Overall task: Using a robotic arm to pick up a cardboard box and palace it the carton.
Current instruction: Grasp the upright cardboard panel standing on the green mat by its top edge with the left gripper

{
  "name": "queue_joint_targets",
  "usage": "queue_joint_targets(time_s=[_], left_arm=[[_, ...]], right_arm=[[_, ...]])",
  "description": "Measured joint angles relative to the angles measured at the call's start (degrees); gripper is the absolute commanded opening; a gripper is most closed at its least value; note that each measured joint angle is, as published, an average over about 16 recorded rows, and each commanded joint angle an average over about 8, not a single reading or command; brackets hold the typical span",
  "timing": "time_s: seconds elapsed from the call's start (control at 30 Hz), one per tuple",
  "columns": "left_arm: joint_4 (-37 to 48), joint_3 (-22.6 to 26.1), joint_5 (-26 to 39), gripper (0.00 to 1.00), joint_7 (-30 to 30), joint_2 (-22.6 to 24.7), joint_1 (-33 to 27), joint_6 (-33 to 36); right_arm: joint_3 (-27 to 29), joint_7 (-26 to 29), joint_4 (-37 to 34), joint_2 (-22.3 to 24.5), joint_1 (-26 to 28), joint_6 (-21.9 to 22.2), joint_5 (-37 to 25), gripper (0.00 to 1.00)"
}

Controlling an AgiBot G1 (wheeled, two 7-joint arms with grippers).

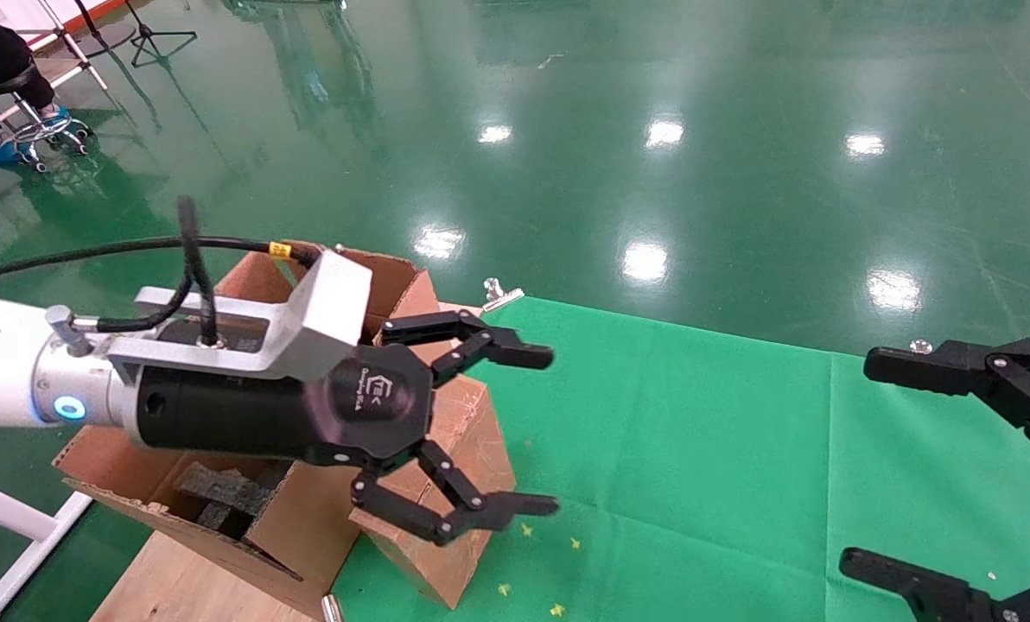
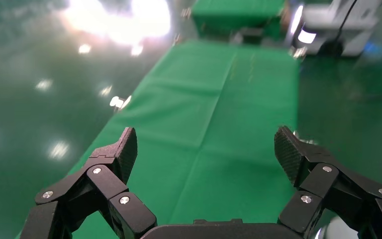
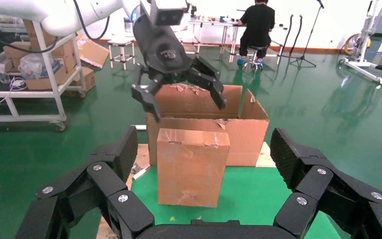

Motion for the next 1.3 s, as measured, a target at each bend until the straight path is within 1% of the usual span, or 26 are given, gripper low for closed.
queue_joint_targets(time_s=[0.2,0.33,0.5,0.63,0.77,0.87,1.0,1.13,1.3], left_arm=[[-0.5,1.8,5.7,1.0,-1.9,-1.6,-2.7,0.0],[-0.7,3.5,11.4,1.0,-5.6,-2.2,-5.2,-0.7],[-0.9,6.0,20.0,1.0,-14.0,-2.1,-8.9,-2.1],[-1.2,8.0,26.6,1.0,-22.8,-1.3,-12.0,-3.4],[-1.4,9.9,31.5,1.0,-31.2,0.2,-14.4,-3.8],[-1.5,10.9,33.9,1.0,-35.8,1.5,-15.6,-3.7],[-1.6,12.2,35.9,1.0,-39.7,2.8,-16.4,-3.1],[-1.7,13.5,37.5,1.0,-42.0,3.8,-16.6,-2.3],[-1.7,14.7,38.9,1.0,-43.3,4.5,-16.0,-1.8]], right_arm=[[0.0,0.0,0.0,0.0,0.0,0.0,0.0,0.0],[0.0,0.0,0.0,0.0,0.0,0.0,0.0,0.0],[0.0,0.0,0.0,0.0,0.0,0.0,0.0,0.0],[0.0,0.0,0.0,0.0,0.0,0.0,0.0,0.0],[-0.1,0.0,0.0,0.0,0.0,0.0,0.0,0.0],[-0.1,0.0,0.0,0.0,0.0,0.0,0.0,0.0],[-0.1,0.0,-0.1,0.0,0.0,0.0,0.0,0.0],[-0.1,-0.1,-0.1,0.0,0.0,0.0,0.0,0.0],[-0.1,-0.1,-0.1,0.0,0.0,0.0,0.0,0.0]])
